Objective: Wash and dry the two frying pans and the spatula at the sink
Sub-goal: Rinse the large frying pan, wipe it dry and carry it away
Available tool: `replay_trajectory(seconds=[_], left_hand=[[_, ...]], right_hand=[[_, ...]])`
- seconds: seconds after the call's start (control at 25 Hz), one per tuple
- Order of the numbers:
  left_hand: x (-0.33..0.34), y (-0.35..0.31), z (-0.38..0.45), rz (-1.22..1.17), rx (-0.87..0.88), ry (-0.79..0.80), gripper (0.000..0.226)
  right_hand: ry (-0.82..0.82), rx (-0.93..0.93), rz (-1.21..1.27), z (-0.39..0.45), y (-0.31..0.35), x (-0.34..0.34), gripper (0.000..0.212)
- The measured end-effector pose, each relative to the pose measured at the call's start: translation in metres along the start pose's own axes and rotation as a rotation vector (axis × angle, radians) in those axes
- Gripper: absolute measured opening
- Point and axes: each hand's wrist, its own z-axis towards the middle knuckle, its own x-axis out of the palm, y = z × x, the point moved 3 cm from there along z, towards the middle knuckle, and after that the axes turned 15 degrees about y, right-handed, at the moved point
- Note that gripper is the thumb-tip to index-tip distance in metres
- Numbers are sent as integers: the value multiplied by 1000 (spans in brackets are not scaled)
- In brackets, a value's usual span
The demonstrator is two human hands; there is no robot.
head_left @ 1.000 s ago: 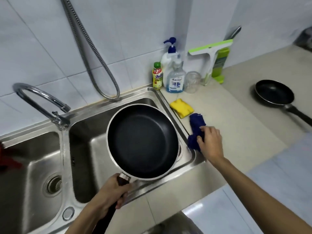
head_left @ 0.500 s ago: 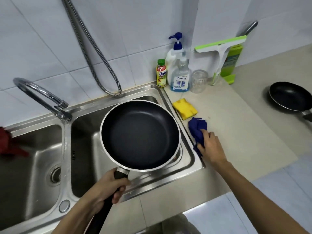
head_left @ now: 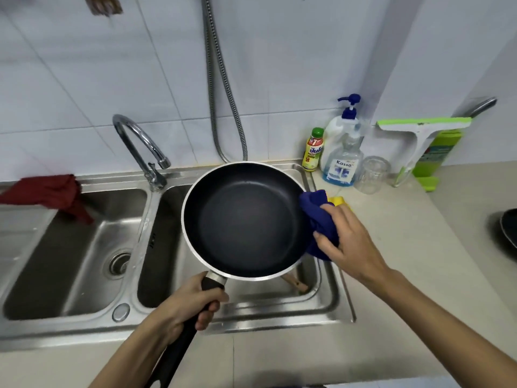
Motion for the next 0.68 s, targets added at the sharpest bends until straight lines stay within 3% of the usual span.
replay_trajectory(seconds=[0.08,0.16,0.24,0.36,0.44,0.56,0.6,0.68], left_hand=[[3,-1,-6,-16,12,-2,23],[8,-1,-9,9,24,-3,28],[10,0,-15,51,26,-16,37],[15,2,-23,78,-11,21,41],[24,5,-31,94,-43,62,39],[34,9,-38,143,-57,79,38],[34,10,-38,135,-53,69,37],[31,10,-37,89,-48,42,38]], right_hand=[[318,-135,-99,25,21,8,53],[702,-118,-206,43,29,32,48],[847,-104,-26,46,33,54,43],[797,-237,335,38,71,85,46],[576,-281,328,50,96,104,52],[114,-104,63,89,94,105,52],[35,-55,-90,101,81,100,48],[67,-20,-374,119,47,87,42]])
